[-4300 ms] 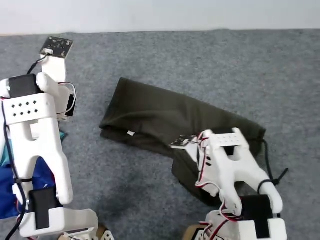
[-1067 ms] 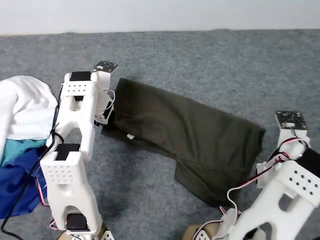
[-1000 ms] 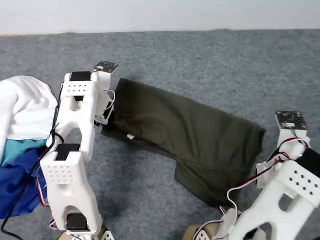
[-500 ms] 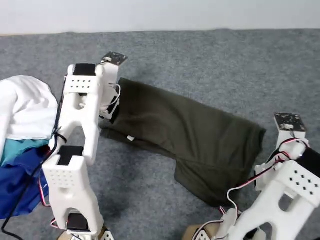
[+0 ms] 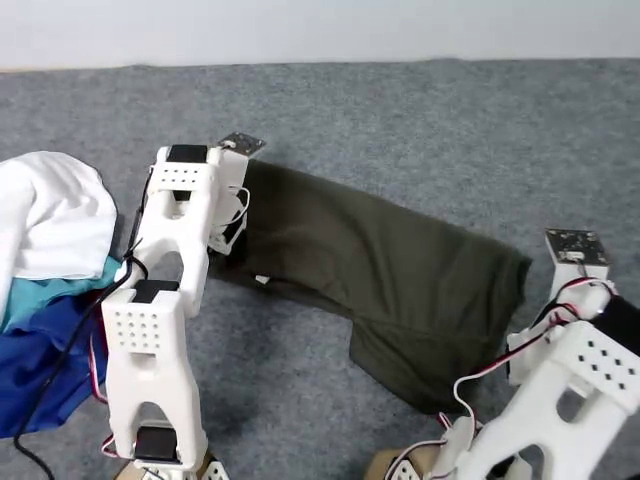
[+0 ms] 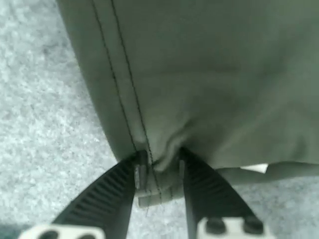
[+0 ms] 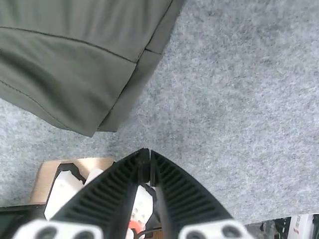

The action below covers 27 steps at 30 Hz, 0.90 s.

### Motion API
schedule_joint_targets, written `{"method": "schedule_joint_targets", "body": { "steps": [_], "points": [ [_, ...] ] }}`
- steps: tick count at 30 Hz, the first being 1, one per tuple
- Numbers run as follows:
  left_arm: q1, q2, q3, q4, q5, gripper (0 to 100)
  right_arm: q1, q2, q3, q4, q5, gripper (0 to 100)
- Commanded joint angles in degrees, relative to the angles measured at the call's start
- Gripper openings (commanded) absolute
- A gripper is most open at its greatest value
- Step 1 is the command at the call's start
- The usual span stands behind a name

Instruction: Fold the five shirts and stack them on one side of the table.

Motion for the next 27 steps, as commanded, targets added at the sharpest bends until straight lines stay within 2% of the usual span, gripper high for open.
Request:
{"method": "schedule_joint_targets", "body": {
  "steps": [1, 5, 11, 20, 27],
  "points": [
    [-0.8, -0.2, -0.8, 3.8, -0.9, 12, 0.3, -1.7, -0.4, 0.4, -0.7, 1.0],
    [-1.2, -1.6, -3.0, 8.6, -3.9, 11, 0.3, -1.7, -0.4, 0.4, -0.4, 1.0],
    [-2.2, -7.5, -3.6, 9.1, -4.3, 7, -0.8, -1.7, -0.4, 0.2, -0.4, 1.0],
    [-3.0, -16.4, -4.8, 7.6, -4.0, 7, -13.6, -1.4, -0.3, 0.1, -0.8, 1.0],
    [-4.6, -25.5, -5.8, 7.8, -3.9, 7, -26.2, -1.0, -0.2, 0.5, -0.4, 1.2]
  ]
}}
